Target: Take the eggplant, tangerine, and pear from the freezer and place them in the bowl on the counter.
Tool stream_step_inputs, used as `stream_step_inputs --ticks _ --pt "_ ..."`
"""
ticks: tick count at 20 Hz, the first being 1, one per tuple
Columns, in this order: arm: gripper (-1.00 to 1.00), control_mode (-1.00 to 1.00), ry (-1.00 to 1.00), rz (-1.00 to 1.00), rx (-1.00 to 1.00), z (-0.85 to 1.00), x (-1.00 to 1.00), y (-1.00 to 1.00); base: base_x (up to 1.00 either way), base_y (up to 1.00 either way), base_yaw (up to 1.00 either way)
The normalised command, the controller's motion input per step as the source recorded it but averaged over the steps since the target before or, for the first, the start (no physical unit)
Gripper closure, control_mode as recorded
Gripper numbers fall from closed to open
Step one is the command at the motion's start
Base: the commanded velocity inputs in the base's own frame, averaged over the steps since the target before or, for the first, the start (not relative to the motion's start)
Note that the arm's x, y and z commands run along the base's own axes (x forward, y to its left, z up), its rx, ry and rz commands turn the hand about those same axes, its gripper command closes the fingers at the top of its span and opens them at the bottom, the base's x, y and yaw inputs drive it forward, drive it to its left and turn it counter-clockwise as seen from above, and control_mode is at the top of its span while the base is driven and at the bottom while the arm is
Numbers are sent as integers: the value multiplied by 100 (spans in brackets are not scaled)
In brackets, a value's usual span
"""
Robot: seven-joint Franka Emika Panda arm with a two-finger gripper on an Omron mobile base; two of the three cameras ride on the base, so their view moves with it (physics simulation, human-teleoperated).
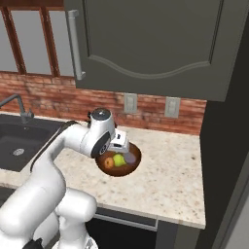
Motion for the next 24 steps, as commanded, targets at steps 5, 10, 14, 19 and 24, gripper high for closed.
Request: stream_step_inputs --ticks 5,10,14,19,24 --pt "-100 -100 -8 -2 -4 82 -85 24 0 0 0" --pt "-100 -100 -13 -2 -6 100 -88 20 0 0 0" --pt "-100 -100 -7 -2 -2 98 -88 13 0 0 0" --pt "-100 -100 -5 -3 0 94 -75 12 0 0 0" --pt "-100 -100 -3 -4 0 70 -78 25 0 0 0"
